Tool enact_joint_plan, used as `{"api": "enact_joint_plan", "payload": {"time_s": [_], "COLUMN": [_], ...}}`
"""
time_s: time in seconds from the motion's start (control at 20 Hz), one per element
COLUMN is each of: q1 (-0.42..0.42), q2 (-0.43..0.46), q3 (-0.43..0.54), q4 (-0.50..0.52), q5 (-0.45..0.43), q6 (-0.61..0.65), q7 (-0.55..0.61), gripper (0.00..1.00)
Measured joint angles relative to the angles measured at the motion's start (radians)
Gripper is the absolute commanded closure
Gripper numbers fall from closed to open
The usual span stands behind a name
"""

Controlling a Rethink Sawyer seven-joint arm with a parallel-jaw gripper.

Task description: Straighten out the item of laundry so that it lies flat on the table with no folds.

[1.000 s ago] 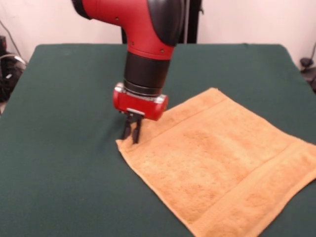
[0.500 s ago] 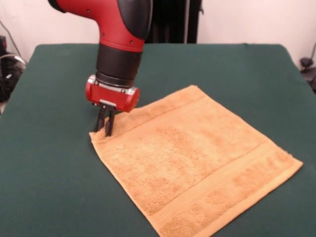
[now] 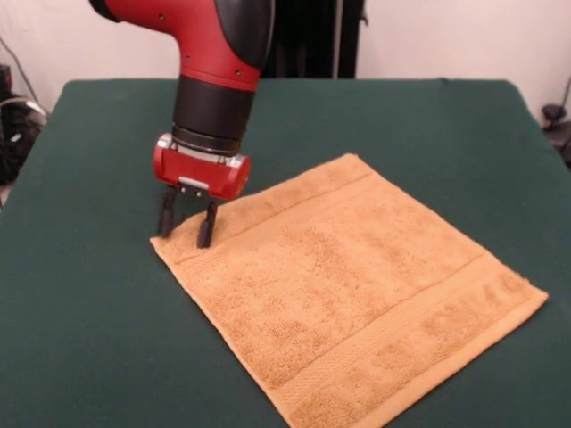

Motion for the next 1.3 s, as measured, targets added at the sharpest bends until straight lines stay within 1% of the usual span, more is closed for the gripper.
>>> {"api": "enact_joint_plan", "payload": {"time_s": [0.15,0.45,1.3], "q1": [-0.026,-0.029,-0.046], "q2": [-0.004,-0.009,-0.026], "q3": [0.005,0.006,0.006], "q4": [0.0,0.001,0.035], "q5": [-0.027,-0.046,-0.058], "q6": [0.0,0.001,0.001], "q7": [0.0,0.0,0.0], "gripper": [0.0,0.0,0.0]}}
